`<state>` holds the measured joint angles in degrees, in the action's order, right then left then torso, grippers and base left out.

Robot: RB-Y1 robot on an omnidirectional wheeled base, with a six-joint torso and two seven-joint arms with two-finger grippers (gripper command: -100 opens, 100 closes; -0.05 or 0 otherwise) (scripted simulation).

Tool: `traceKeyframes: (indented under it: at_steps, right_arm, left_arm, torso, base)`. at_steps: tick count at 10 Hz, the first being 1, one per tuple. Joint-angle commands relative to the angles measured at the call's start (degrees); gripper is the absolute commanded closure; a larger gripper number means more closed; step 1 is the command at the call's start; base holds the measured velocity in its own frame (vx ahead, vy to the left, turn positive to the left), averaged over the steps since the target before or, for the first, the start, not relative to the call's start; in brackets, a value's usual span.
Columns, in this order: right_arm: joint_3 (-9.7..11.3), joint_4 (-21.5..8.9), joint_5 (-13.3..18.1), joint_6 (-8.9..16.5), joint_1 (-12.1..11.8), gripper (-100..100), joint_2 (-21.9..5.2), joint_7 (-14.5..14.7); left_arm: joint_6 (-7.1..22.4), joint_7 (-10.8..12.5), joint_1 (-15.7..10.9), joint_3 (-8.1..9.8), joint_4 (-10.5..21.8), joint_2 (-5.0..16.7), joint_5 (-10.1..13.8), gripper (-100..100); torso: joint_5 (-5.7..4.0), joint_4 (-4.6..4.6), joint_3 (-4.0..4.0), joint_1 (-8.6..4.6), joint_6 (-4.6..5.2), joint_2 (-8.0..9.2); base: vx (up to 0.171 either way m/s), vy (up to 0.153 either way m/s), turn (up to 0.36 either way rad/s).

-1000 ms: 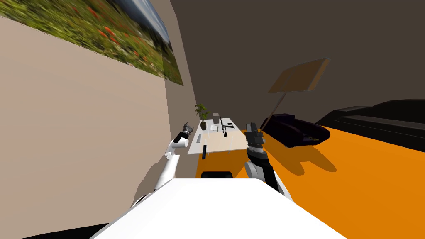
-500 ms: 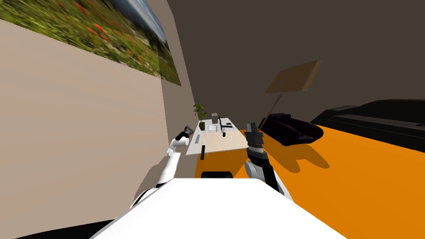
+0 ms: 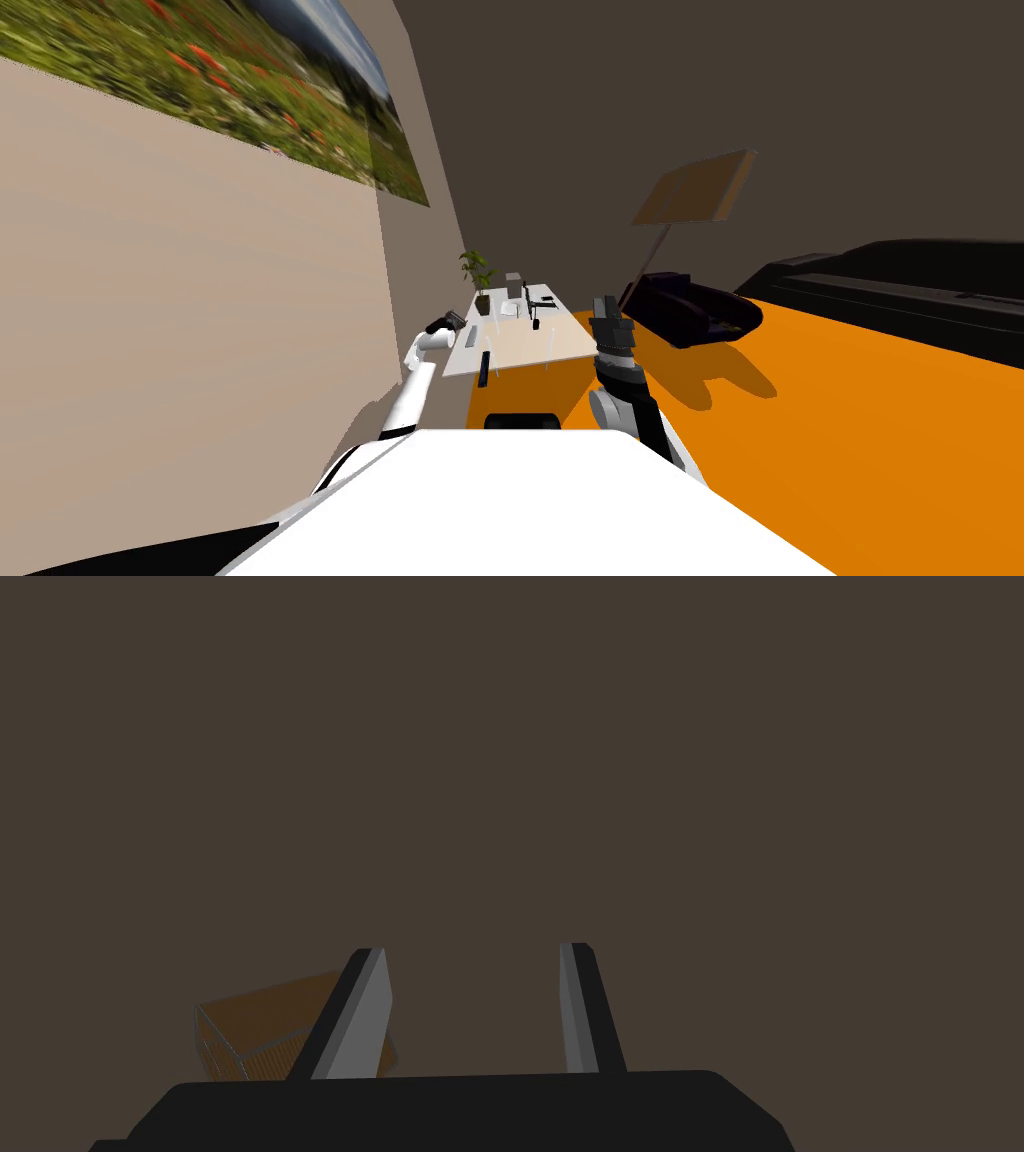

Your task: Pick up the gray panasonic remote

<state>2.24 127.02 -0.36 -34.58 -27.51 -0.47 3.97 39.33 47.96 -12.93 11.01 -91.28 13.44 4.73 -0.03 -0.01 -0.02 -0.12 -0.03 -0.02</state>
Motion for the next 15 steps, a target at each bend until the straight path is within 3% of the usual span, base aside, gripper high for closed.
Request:
traceKeyframes:
  at_steps: [1,2,3,4,6,7,8,9,10,11,12,15]
  right_arm:
    - [0.0,0.0,0.0,0.0,0.0,0,0.0,0.0]
    - [0.0,0.0,0.0,0.0,0.0,0,0.0,0.0]
    - [0.0,0.0,0.0,0.0,0.0,0,0.0,0.0]
    - [0.0,0.0,0.0,0.0,0.0,0,0.0,0.0]
    - [0.0,0.0,0.0,0.0,0.0,0,0.0,0.0]
    - [0.0,0.0,0.0,0.0,0.0,0,0.0,0.0]
    - [0.0,0.0,0.0,0.0,0.0,0,0.0,0.0]
    - [0.0,0.0,0.0,0.0,0.0,0,0.0,0.0]
    - [0.0,0.0,0.0,0.0,0.0,0,0.0,0.0]
    - [0.0,0.0,0.0,0.0,0.0,0,0.0,0.0]
    - [0.0,0.0,0.0,0.0,0.0,0,0.0,0.0]
    - [0.0,0.0,0.0,0.0,0.0,0,0.0,0.0]
  left_arm:
    - [1.7,0.9,-0.2,0.13,0.6,0.4,0.4,-100]
    - [4.0,3.5,-1.4,0.54,3.1,1.0,0.8,-100]
    - [5.1,3.9,-1.4,0.54,3.6,1.0,0.8,-100]
    - [6.8,6.0,-2.4,0.91,6.1,1.6,1.3,-100]
    - [8.4,6.8,-2.4,0.91,6.4,1.6,1.3,-100]
    - [10.6,9.5,-3.2,1.25,9.2,2.0,1.8,-100]
    - [11.5,9.7,-3.2,1.25,9.2,2.0,1.8,-100]
    - [14.1,12.1,-4.0,1.57,10.6,2.3,2.3,-100]
    - [14.5,12.5,-4.0,1.57,11.8,2.3,2.3,-100]
    - [16.8,14.9,-4.5,1.84,13.8,2.5,2.8,-100]
    - [17.3,15.3,-4.5,1.84,14.4,2.5,2.8,-100]
    - [21.6,20.1,-5.3,2.29,19.1,2.6,3.8,-100]
  torso:
    - [0.00,0.00,0.00,0.00,0.00,0.00]
    - [0.01,0.01,0.02,0.07,-0.01,0.03]
    - [0.00,0.01,0.00,0.02,0.02,0.00]
    - [0.00,0.00,0.00,0.02,-0.01,0.00]
    - [-0.01,0.01,0.00,-0.02,0.00,0.00]
    - [0.00,0.01,0.01,0.05,-0.01,0.01]
    - [0.00,0.00,0.00,0.01,0.01,0.00]
    - [-0.01,0.01,0.01,-0.01,-0.01,0.00]
    - [-0.01,0.01,0.00,-0.04,0.00,0.00]
    - [-0.01,0.01,0.01,-0.02,0.00,0.01]
    - [-0.01,0.00,0.01,-0.05,0.00,0.01]
    - [-0.02,0.00,-0.01,-0.03,-0.01,-0.02]
  base:
    - [0.002,-0.014,0.005]
    - [0.010,-0.029,-0.066]
    - [0.008,-0.032,-0.041]
    - [0.007,-0.044,-0.053]
    - [0.009,-0.028,-0.016]
    - [0.010,-0.031,-0.058]
    - [0.013,-0.036,-0.040]
    - [0.009,-0.047,-0.044]
    - [0.004,-0.039,-0.031]
    - [0.011,-0.048,-0.067]
    - [0.016,-0.043,-0.026]
    - [0.020,-0.045,-0.040]
